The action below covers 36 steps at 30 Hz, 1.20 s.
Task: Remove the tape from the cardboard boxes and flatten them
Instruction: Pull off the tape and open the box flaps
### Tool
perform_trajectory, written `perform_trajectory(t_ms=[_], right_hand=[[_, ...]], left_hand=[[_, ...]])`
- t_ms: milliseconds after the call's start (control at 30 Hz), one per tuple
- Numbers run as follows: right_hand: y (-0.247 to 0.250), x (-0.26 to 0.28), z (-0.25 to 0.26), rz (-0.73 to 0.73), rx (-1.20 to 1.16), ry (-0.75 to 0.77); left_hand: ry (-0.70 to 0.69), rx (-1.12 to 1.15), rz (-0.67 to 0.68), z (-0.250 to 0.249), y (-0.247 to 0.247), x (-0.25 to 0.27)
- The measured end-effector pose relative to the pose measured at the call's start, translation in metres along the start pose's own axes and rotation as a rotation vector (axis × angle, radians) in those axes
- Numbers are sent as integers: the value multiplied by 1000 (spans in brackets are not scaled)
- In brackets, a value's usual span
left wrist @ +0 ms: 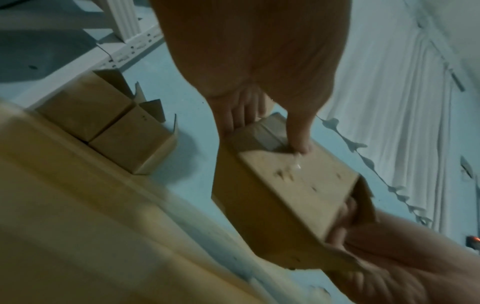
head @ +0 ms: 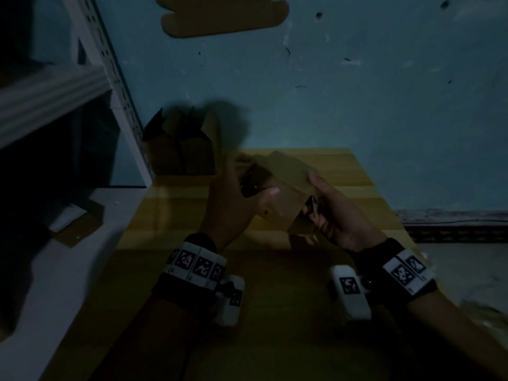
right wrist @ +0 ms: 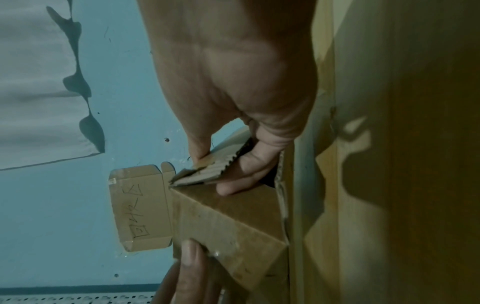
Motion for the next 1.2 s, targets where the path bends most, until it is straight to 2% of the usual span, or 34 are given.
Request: perform_trajectory(t_ms=[67,167,233,333,533,767,967,1200], right_hand=[[-3,1,0,12,-8,18],[-2,0,0,26,-35,21],[-4,1,2,27,-28,27],[-4,3,4,20,-23,29],[4,2,10,14,-46,30],[11,3,17,-49,-40,13],[14,2,16,-70,14,3],[20,0,15,-75,129,14]], left_hand=[[-70,-52,-91,0,1,-1],[-199,-276,-91,4,-1,-3],[-203,-297,-91,6,-5,-2],[-203,-244,-87,4,-8,0],[-118,-50,16,8,2,-7],[-91,220,-10,1,13,-8],[-102,119,26,7,15,-10],[-73,216,34,-1,21,-8]])
Point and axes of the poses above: each hand's wrist, its own x-axis away from the middle knuckle, its own y-axis out of the back of the hand, z = x × y, the point moved 2 cm from there along -x, towards the middle knuckle
